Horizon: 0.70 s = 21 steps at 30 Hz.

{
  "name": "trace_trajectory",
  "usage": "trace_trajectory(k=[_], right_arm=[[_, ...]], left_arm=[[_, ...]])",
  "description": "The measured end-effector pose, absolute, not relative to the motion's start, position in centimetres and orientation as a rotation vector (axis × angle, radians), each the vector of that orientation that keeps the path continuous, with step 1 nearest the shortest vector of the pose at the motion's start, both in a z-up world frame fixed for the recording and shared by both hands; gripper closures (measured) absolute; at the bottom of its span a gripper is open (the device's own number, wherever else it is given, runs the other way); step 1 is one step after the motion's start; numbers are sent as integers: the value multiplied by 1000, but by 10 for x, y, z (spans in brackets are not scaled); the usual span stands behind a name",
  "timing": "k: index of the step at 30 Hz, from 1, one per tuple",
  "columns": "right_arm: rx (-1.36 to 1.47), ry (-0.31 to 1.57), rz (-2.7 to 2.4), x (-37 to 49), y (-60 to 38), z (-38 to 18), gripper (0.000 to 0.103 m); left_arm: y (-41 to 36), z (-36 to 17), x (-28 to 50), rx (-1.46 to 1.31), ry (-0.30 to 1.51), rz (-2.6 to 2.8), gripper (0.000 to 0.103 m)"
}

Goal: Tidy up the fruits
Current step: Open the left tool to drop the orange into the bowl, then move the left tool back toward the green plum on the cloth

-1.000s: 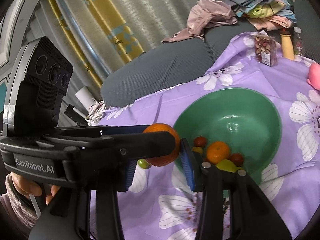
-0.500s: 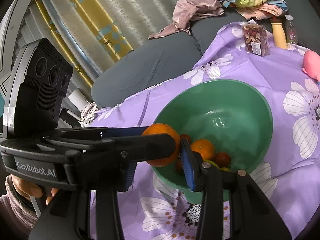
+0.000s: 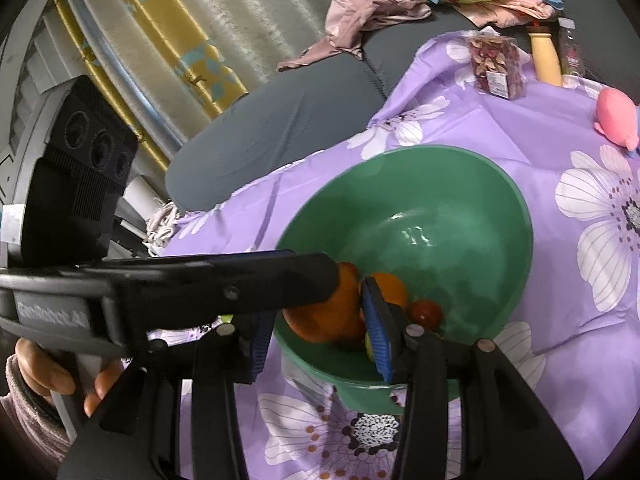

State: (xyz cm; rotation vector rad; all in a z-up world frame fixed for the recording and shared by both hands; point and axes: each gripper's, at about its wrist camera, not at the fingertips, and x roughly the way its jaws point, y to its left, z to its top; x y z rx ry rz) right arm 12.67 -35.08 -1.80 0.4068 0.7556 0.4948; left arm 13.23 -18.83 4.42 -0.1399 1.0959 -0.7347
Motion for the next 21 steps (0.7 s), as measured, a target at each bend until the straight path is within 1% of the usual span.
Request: trace_trajectory(k=[5, 6, 8, 12, 14, 15, 16, 17, 21], right_arm=[[418, 749, 483, 126, -355, -18, 56], [421, 748, 482, 125, -356, -18, 56], [427, 746, 472, 124, -357, -19, 50], [430, 748, 462, 119, -358, -20, 45], [434, 745, 456, 115, -359, -19, 38], [438, 744, 455, 113, -360, -19, 37], [440, 743, 452, 110, -360, -18, 34], [438, 743, 447, 107, -360, -18, 32], [434, 734, 432, 96, -360, -15, 30]], left_arm=[[-184, 45, 132, -143, 1095, -714, 53], [-182, 44, 131, -145, 1095, -709, 51], [-178, 45, 130, -151, 1095, -701, 39], [-167, 48, 124, -156, 1082, -673, 34], [-160, 49, 120, -161, 1080, -658, 32], [-155, 49, 117, -165, 1079, -651, 30], [-149, 49, 114, -176, 1075, -642, 20], [-143, 49, 112, -178, 1074, -626, 13], [-115, 46, 100, -217, 1076, -571, 12]])
